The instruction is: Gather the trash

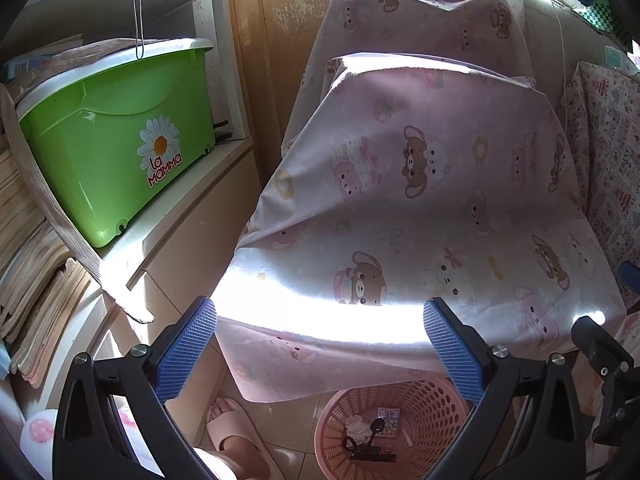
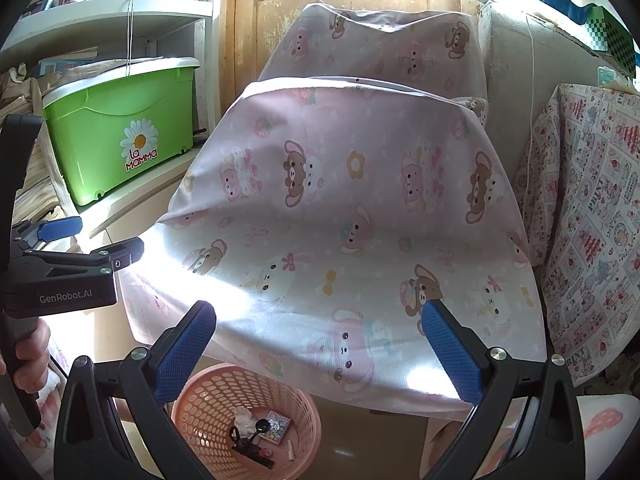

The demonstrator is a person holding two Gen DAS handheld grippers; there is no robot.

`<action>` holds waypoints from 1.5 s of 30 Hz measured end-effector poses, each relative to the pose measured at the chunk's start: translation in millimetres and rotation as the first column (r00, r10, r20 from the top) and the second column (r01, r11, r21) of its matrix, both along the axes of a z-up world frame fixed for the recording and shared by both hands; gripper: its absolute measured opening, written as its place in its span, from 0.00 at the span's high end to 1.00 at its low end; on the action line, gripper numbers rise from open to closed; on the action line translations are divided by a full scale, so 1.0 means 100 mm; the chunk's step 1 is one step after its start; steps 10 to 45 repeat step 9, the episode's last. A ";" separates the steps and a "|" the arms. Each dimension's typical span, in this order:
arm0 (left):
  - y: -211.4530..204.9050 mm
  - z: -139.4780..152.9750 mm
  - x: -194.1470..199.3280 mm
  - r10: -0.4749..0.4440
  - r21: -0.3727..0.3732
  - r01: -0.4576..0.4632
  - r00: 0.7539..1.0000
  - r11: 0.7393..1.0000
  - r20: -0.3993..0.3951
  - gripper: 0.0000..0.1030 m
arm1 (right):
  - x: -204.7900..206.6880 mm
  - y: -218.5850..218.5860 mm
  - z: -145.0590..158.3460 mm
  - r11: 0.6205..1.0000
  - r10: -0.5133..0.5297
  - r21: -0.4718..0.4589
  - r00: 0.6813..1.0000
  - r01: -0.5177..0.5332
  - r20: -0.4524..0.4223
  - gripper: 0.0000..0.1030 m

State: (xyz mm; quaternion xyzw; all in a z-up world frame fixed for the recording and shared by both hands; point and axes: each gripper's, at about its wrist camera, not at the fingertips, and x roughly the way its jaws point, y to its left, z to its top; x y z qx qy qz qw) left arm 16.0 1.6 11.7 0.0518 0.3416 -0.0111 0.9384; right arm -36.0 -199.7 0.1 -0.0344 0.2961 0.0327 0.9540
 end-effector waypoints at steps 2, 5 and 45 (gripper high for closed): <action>-0.02 0.01 -0.01 -0.011 -0.004 0.011 1.000 1.000 0.002 0.01 | 0.01 0.00 -0.01 1.000 0.001 0.003 1.000 -0.001 -0.008 0.00; -0.03 0.02 -0.03 -0.016 -0.014 0.016 1.000 1.000 0.005 0.01 | 0.03 -0.03 -0.01 1.000 0.001 0.015 1.000 -0.001 -0.013 0.00; -0.04 0.05 -0.04 -0.012 0.011 0.012 1.000 1.000 0.027 0.01 | 0.27 -0.07 0.01 0.998 -0.007 -0.058 0.998 0.004 -0.056 0.00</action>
